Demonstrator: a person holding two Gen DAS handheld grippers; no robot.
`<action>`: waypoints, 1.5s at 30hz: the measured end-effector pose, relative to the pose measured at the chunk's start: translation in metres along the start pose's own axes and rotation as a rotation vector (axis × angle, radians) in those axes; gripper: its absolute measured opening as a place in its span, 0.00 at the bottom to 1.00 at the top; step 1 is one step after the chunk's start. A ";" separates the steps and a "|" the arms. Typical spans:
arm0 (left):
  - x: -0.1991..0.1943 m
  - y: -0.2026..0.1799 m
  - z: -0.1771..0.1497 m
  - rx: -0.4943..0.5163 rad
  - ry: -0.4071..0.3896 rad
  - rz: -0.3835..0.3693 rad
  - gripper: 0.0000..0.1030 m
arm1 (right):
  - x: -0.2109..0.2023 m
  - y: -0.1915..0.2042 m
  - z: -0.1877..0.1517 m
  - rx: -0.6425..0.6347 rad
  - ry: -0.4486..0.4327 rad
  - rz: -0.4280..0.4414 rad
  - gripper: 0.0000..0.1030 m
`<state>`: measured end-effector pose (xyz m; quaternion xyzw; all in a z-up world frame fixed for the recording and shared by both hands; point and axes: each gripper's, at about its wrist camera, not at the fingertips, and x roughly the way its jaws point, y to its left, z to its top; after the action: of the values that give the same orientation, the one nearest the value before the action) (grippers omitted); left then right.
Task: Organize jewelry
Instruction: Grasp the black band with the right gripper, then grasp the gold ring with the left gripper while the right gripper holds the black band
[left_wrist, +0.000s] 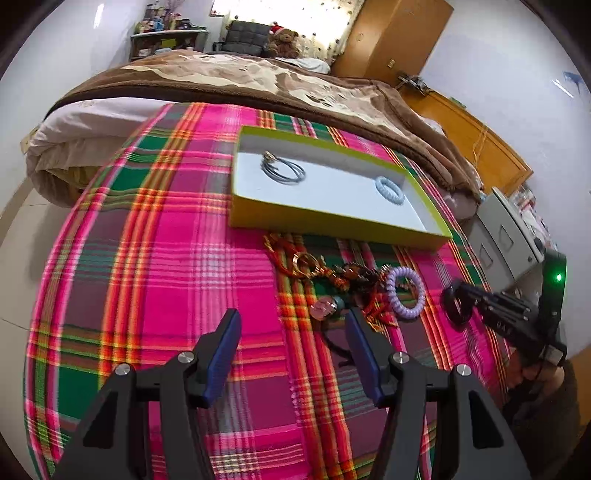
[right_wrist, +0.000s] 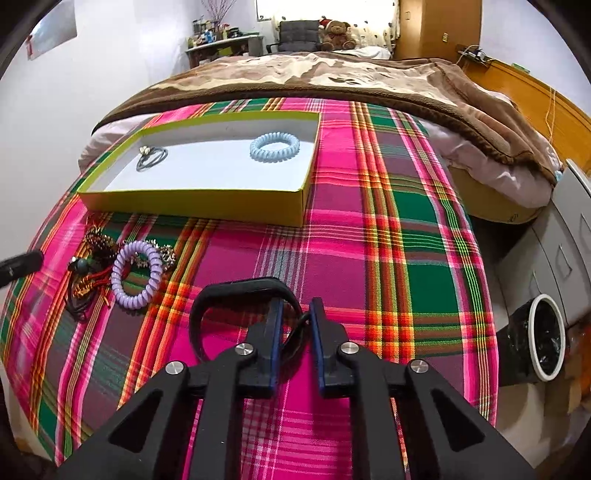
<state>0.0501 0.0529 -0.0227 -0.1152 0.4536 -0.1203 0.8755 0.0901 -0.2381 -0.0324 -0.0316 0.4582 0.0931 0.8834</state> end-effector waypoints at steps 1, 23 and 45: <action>0.001 -0.001 -0.001 0.002 0.003 -0.002 0.58 | -0.002 -0.001 -0.001 0.009 -0.011 -0.001 0.11; 0.026 -0.013 0.014 0.061 -0.018 0.154 0.57 | -0.032 -0.013 -0.003 0.117 -0.121 0.060 0.11; 0.049 -0.034 0.026 0.232 -0.014 0.141 0.40 | -0.030 -0.010 -0.002 0.127 -0.126 0.086 0.11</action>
<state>0.0949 0.0082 -0.0351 0.0182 0.4375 -0.1094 0.8924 0.0738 -0.2517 -0.0097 0.0500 0.4077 0.1035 0.9059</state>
